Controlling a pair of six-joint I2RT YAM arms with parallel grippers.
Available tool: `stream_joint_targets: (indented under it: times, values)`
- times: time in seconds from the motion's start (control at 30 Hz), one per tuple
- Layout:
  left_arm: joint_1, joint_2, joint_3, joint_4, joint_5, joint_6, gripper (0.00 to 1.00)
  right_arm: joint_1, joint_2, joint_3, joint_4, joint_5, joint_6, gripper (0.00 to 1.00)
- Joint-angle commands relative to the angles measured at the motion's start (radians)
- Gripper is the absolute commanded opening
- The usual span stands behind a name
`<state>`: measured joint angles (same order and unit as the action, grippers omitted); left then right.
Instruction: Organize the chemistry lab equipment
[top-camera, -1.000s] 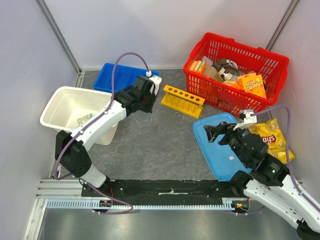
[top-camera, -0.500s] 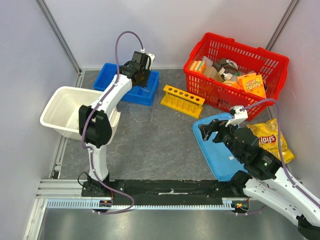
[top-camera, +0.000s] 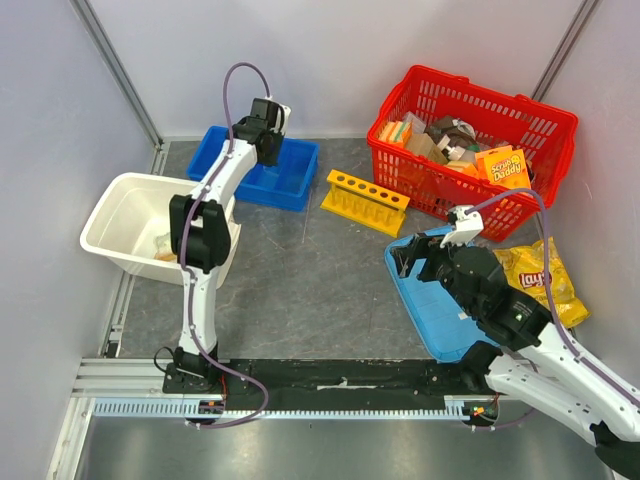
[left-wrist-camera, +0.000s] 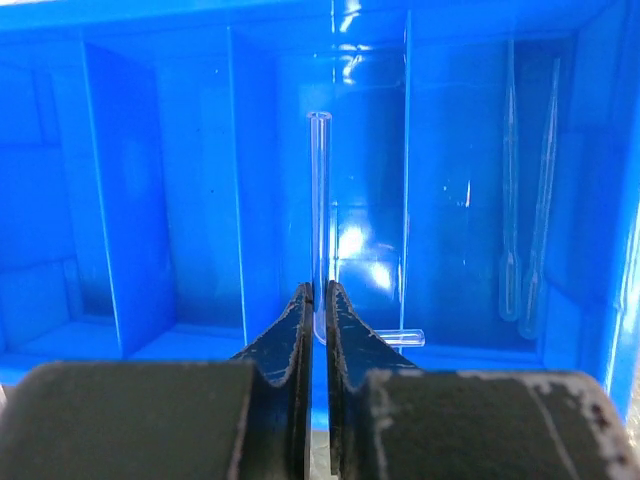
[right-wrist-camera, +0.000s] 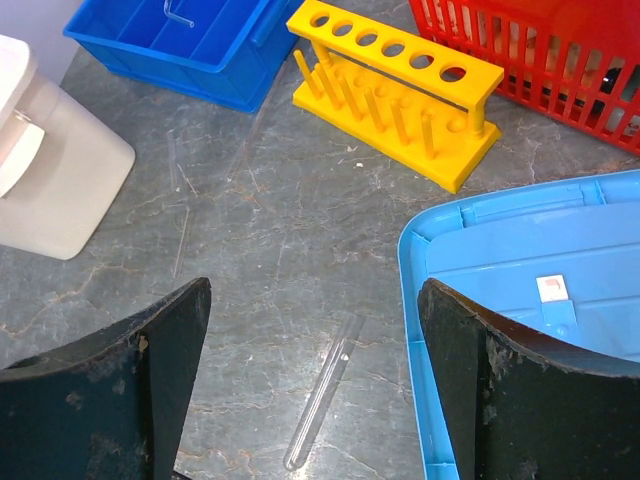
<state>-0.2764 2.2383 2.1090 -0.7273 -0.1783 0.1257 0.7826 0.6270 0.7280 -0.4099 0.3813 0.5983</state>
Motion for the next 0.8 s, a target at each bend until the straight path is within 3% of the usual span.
stream_joint_targets:
  times: [0.0,0.77]
  values:
    - [-0.003,0.073,0.103,0.035,-0.024,0.057,0.02,0.004,0.022,0.042,0.046,0.001,0.004,0.91]
    - [-0.001,0.196,0.128,0.104,-0.13,0.106,0.02,0.003,0.048,0.034,0.063,0.005,0.008,0.91]
